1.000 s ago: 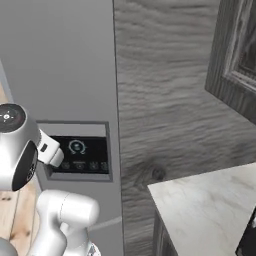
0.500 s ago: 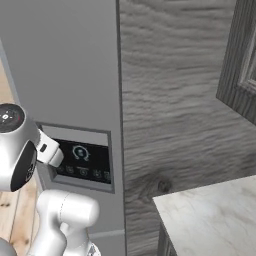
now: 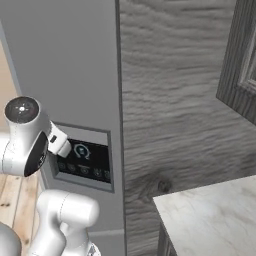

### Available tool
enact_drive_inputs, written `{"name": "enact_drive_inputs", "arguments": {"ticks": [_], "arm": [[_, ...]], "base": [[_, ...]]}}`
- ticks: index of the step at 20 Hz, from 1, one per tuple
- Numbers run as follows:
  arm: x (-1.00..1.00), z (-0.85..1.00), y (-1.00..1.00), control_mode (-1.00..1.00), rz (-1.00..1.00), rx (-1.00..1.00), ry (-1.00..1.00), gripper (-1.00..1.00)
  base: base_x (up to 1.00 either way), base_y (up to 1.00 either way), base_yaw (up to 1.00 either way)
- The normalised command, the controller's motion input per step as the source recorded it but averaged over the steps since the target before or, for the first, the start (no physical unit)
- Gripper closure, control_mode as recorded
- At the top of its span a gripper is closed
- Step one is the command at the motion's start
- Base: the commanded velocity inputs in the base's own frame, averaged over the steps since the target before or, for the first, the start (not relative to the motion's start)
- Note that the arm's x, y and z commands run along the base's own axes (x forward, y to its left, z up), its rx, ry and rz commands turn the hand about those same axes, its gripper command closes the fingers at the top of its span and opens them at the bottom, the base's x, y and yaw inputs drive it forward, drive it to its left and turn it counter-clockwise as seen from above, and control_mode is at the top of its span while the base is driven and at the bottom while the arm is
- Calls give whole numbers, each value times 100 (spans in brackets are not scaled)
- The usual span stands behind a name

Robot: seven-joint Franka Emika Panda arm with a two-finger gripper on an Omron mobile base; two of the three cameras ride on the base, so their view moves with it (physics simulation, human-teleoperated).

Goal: Take the cucumber and orange from the highest rack and move them to the second highest rack where the tangerine and sweet potato are located, to maximize freezer space. Close the freezer door after rearranging.

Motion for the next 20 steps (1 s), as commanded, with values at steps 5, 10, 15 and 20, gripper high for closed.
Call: {"name": "enact_drive_inputs", "arguments": {"ticks": [5,10,15,20], "arm": [[82,0,9,-100,-42,0,0,-100],[75,0,0,-100,-56,0,0,-100],[76,0,-1,-100,-52,2,0,-100],[73,0,-15,-100,-42,5,0,-100]], "base": [[0,0,0],[0,0,0],[0,0,0],[0,0,0]]}}
